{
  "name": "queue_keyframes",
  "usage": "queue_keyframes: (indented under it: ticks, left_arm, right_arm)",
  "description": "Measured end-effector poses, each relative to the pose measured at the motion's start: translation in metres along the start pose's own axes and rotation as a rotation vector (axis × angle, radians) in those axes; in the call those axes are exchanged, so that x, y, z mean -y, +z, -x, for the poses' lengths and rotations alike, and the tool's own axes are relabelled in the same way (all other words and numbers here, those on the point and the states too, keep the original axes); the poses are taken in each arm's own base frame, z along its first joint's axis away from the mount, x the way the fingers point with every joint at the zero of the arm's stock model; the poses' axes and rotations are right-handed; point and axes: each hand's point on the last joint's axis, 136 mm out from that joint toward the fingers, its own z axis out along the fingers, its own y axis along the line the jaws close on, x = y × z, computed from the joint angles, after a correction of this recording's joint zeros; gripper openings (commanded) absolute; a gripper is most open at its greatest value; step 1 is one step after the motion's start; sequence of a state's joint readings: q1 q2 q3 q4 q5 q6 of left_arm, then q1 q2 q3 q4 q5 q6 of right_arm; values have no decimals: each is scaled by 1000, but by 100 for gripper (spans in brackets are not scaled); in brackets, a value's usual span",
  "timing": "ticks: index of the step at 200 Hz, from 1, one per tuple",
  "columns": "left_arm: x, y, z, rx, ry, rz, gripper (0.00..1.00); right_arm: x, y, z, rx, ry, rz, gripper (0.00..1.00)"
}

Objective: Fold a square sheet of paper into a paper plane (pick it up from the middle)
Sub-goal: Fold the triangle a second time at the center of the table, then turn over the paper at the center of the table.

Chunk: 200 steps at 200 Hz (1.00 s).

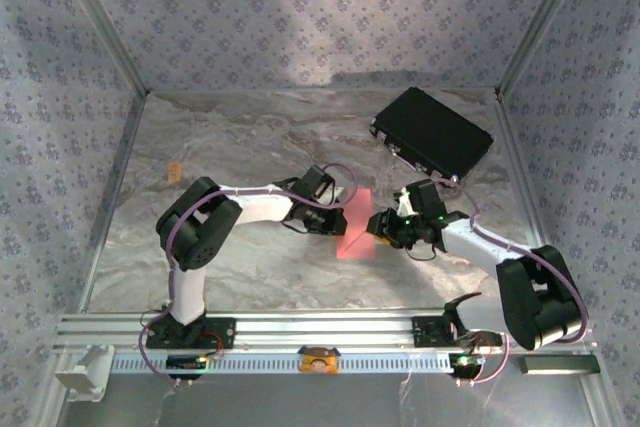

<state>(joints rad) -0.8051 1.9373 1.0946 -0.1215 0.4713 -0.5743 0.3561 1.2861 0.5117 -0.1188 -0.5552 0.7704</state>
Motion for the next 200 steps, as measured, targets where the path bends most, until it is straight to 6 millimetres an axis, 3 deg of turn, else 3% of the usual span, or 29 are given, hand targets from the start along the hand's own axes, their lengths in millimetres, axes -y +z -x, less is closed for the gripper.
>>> queue_keyframes:
  ticks: [153, 200]
  left_arm:
    - [3, 0, -1, 25, -8, -20, 9]
    - [3, 0, -1, 28, -16, -23, 10]
  right_arm:
    - [10, 15, -22, -81, 40, -92, 38]
    - [12, 16, -24, -82, 30, -134, 41]
